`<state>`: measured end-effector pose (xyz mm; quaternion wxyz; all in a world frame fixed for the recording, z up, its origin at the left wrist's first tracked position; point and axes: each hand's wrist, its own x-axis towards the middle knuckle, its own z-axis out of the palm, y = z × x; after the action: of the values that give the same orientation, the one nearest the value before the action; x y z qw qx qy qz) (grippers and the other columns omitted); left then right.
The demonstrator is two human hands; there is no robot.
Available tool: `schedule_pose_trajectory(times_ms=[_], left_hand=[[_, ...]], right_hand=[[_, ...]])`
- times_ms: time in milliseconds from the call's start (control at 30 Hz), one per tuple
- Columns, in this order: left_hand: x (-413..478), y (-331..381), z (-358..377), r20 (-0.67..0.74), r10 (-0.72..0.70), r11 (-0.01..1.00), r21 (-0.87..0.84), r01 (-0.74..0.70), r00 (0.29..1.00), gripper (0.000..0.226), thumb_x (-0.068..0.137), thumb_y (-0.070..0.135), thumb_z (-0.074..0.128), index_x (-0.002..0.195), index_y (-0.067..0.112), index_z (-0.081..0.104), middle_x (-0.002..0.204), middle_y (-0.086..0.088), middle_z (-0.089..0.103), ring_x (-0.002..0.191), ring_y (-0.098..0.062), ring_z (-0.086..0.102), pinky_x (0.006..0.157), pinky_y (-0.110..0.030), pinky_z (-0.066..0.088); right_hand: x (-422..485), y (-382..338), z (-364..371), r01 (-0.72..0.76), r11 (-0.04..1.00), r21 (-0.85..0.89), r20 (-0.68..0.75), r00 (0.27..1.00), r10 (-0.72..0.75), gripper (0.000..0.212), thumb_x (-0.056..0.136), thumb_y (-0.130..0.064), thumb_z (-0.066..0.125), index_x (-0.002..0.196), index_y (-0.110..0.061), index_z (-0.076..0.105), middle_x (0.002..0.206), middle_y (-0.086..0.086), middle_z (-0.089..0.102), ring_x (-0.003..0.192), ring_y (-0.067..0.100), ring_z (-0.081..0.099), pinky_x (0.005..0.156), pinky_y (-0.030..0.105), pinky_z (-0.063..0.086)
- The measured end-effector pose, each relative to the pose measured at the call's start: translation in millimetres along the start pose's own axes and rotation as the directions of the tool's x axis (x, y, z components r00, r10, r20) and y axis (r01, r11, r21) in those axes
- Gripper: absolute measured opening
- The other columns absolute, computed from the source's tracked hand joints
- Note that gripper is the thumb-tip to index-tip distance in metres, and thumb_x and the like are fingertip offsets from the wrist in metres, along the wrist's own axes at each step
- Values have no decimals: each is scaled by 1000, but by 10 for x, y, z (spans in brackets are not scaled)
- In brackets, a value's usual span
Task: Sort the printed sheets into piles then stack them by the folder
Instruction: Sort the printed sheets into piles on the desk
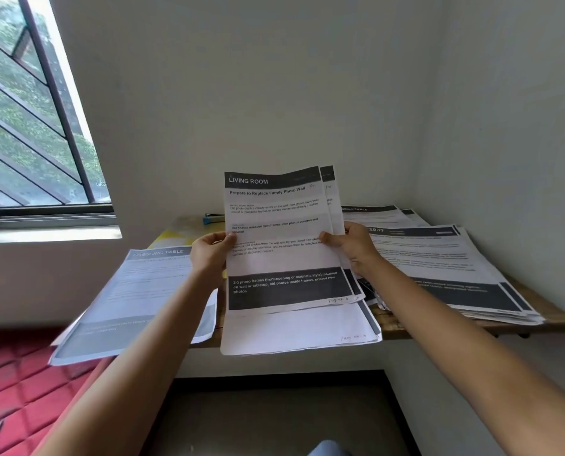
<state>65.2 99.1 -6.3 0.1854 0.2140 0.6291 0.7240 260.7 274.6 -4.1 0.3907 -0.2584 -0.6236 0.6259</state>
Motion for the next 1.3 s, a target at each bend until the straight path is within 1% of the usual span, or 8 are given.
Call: schedule_pose_trajectory(times_ms=[200, 367, 467, 600, 767, 867, 1133, 1300], left_hand=[[-27, -27, 37, -19, -42, 998, 36, 43, 999, 7, 88, 15, 69, 83, 11, 66, 96, -18, 71, 80, -31, 68, 80, -46, 58], [-59, -23, 48, -42, -43, 993, 105, 47, 998, 7, 87, 15, 69, 86, 10, 66, 95, -12, 71, 84, -28, 70, 72, -36, 59], [-54, -29, 18, -83, -12, 985, 168, 26, 996, 7, 86, 14, 71, 84, 10, 66, 94, -13, 71, 78, -25, 68, 66, -32, 57], [-59, -9, -81, -110, 29, 973, 229, -3, 993, 11, 83, 13, 73, 75, 14, 66, 92, -12, 71, 78, -25, 68, 76, -36, 58], [-89, 79, -358, -113, 115, 939, 337, -70, 987, 12, 84, 11, 71, 72, 14, 67, 82, -8, 68, 66, -16, 61, 62, -23, 49], [-73, 85, -532, -110, 149, 908, 408, -93, 983, 2, 83, 8, 71, 81, 10, 71, 82, -8, 68, 62, -12, 58, 59, -19, 45], [-59, 9, -594, -79, 210, 814, 566, -129, 975, 17, 82, 10, 68, 98, 8, 72, 92, -13, 72, 80, -26, 67, 82, -41, 57], [-86, 15, -546, -61, 195, 817, 562, -128, 979, 26, 81, 9, 68, 106, 8, 70, 99, -13, 70, 88, -30, 68, 84, -46, 56]], right_hand=[[30, 42, -69, 8, 1000, -15, 5, 1000, -8, 32, 80, -4, 71, 110, 3, 63, 108, 17, 67, 88, 21, 67, 78, 33, 57], [115, 35, -110, 4, 983, -184, -22, 1000, -8, 25, 87, -13, 66, 108, 0, 65, 111, 16, 67, 98, 29, 66, 92, 46, 52], [120, -16, -128, 19, 959, -284, -64, 997, -39, 25, 88, -17, 66, 107, -1, 66, 108, 14, 68, 95, 30, 66, 89, 46, 53], [138, -82, -230, 0, 941, -339, -121, 992, -44, 23, 88, -17, 66, 106, -4, 66, 105, 15, 69, 87, 30, 67, 82, 46, 56], [192, -207, -517, 39, 872, -487, -221, 961, -166, 24, 90, -19, 63, 108, -3, 66, 107, 14, 68, 84, 25, 64, 77, 35, 53], [225, -254, -737, 30, 830, -557, -271, 938, -216, 29, 91, -18, 62, 114, -1, 65, 113, 16, 67, 95, 31, 64, 83, 38, 52], [209, -311, -1106, -6, 733, -680, -303, 913, -273, 27, 90, -13, 60, 111, 4, 66, 108, 24, 67, 99, 36, 63, 75, 27, 40], [186, -378, -1281, -29, 723, -690, -345, 892, -293, 27, 90, -12, 60, 110, 6, 66, 108, 25, 66, 100, 37, 63, 74, 26, 38]])
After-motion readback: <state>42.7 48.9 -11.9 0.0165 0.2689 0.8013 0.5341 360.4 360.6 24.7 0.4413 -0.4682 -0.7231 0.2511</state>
